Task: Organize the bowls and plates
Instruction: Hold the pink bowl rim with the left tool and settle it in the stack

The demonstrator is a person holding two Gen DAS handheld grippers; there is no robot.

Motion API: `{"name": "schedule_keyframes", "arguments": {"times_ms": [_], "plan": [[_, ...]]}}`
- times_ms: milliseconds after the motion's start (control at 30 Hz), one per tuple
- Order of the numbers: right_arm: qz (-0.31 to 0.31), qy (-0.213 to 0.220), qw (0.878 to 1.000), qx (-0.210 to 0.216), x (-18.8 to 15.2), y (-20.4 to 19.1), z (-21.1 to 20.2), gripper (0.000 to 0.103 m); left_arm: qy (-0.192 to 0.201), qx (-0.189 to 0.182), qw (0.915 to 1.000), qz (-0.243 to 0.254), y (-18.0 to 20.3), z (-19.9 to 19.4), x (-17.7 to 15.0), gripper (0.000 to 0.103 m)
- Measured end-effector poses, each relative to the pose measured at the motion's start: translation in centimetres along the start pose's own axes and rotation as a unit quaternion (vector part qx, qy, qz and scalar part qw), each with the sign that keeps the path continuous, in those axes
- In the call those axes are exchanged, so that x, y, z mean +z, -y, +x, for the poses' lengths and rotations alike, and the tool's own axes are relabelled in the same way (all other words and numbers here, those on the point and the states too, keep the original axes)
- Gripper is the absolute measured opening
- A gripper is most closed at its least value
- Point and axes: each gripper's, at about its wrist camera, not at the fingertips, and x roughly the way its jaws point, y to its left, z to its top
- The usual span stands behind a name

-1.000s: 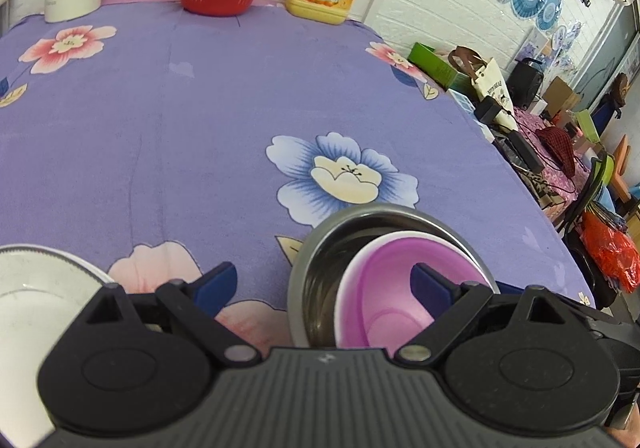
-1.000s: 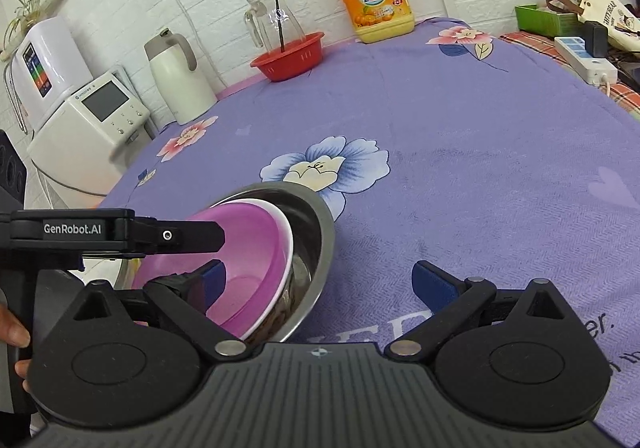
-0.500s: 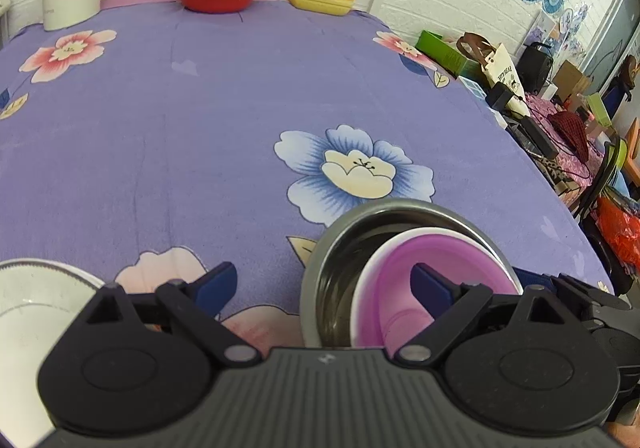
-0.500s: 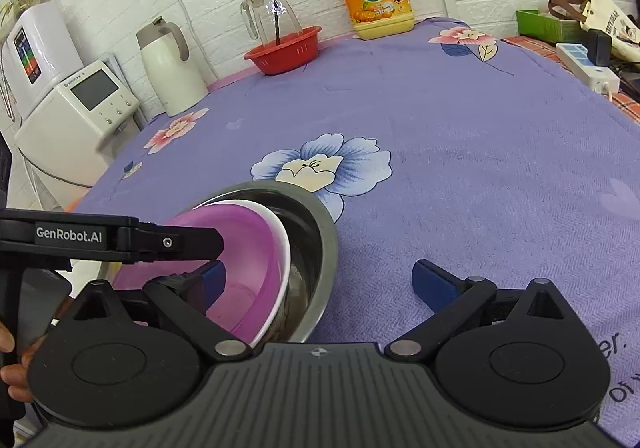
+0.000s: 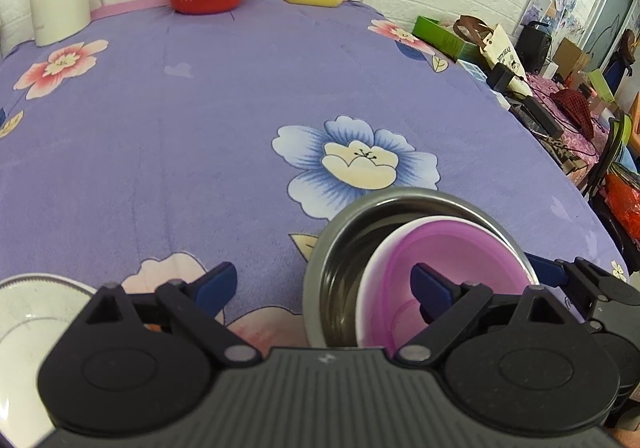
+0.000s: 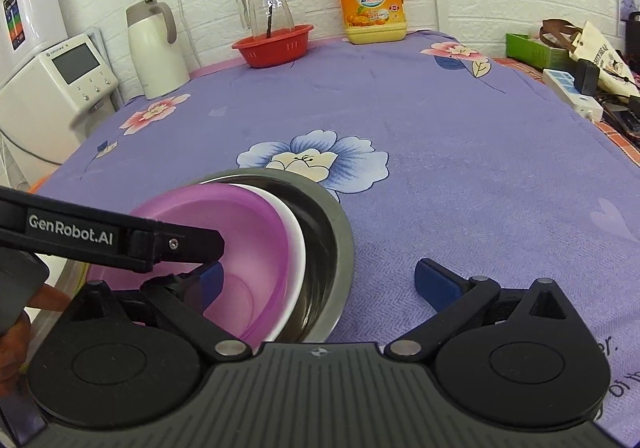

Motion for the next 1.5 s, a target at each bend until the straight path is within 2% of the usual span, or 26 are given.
{"name": "schedule_keyframes", "arguments": {"times_ms": [200, 300, 467, 800, 933, 1100, 1500], "plan": [[0.002, -0.007, 1.000, 0.005, 0.2, 0.0, -0.2, 0.103, 0.015, -0.037, 0.9992, 0.009, -0.2, -0.9, -0.6, 0.092], [0.010, -0.001, 1.000, 0.024, -0.1, -0.1, -0.7, 0.103, 0.009, -0.034, 0.9993, 0.015, -0.1, -0.8, -0.5, 0.092], [-0.004, 0.002, 1.000, 0.020, -0.4, -0.7, -0.5, 0.103, 0.002, -0.007, 0.9993, 0.035, 0.9, 0.2, -0.3, 0.092], [-0.008, -0.004, 1.000, 0.015, -0.2, -1.0, -0.2, 0.103, -0.020, -0.028, 0.9989, 0.033, 0.8, 1.2, 0.2, 0.093], [0.010, -0.004, 0.999, 0.049, -0.1, -0.7, -0.3, 0.103, -0.018, -0.046, 0.9985, 0.023, 0.4, 0.8, -0.1, 0.093], [0.010, 0.001, 0.999, 0.050, -0.4, -1.1, -0.5, 0.103, -0.016, -0.059, 0.9976, 0.031, 0.5, 0.7, -0.2, 0.093], [-0.011, 0.007, 0.999, 0.047, -0.7, -1.4, -0.8, 0.103, -0.004, -0.055, 0.9978, 0.036, 0.6, 0.5, -0.6, 0.091]]}}
